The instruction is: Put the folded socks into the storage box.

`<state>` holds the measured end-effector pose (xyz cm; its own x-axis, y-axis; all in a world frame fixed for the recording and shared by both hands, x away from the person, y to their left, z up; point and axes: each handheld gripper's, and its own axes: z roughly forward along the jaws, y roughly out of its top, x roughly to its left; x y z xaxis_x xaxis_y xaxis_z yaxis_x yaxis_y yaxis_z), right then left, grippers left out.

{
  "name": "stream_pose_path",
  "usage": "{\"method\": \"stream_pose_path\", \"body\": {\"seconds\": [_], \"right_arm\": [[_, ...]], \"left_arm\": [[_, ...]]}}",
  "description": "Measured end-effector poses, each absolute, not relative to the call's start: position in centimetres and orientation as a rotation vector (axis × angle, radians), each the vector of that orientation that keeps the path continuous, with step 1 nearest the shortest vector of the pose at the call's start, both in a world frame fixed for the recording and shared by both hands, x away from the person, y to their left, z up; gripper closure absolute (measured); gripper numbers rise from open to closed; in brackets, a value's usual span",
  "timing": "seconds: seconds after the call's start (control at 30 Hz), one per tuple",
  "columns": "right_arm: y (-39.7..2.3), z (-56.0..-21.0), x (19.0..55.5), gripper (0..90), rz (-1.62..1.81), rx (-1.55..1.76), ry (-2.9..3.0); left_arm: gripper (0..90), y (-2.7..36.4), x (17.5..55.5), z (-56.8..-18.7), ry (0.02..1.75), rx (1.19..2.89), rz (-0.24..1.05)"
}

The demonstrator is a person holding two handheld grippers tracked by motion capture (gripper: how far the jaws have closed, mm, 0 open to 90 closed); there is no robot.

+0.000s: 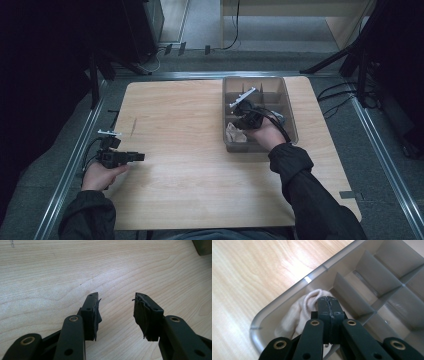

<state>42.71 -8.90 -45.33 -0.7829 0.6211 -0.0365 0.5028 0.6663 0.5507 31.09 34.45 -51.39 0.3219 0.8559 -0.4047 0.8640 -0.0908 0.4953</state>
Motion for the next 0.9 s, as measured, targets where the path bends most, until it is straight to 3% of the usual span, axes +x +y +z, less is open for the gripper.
{"method": "stream_pose_path", "body": {"seconds": [0.9], "right_arm": [[-7.3, -48.1, 42.0, 90.0, 0.643, 0.847, 2.814]], "left_arm": [[54.1, 34.4, 31.1, -51.4, 1.515, 1.927, -0.008]]}}
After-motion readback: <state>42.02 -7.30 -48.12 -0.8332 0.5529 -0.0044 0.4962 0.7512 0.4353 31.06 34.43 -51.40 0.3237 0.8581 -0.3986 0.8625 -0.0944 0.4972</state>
